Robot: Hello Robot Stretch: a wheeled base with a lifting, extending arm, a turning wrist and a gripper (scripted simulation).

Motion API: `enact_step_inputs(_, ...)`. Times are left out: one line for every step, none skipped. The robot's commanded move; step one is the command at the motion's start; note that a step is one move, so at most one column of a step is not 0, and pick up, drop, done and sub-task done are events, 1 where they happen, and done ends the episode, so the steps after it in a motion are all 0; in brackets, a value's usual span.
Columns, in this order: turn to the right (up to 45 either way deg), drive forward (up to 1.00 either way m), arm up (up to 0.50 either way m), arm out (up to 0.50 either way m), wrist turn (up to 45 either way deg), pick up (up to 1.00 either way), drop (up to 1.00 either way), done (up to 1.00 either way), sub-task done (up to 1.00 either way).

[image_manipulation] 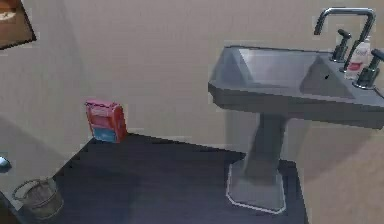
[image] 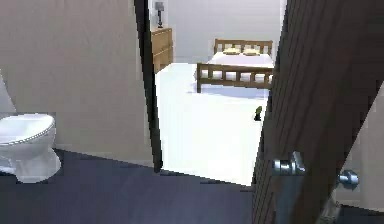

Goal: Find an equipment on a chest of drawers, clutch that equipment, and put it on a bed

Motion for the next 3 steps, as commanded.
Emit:
enact_step_inputs(-45.0, 0.00, 0.00, 0.00, 0.0, 0.00, 0.00, 0.00, 0.00)
enact_step_inputs(-3.0, 0.00, 0.00, 0.00, 0.0, 0.00, 0.00, 0.00, 0.00)
enact_step_inputs(0.0, 0.30, 0.00, 0.00, 0.0, 0.00, 0.00, 0.00, 0.00)
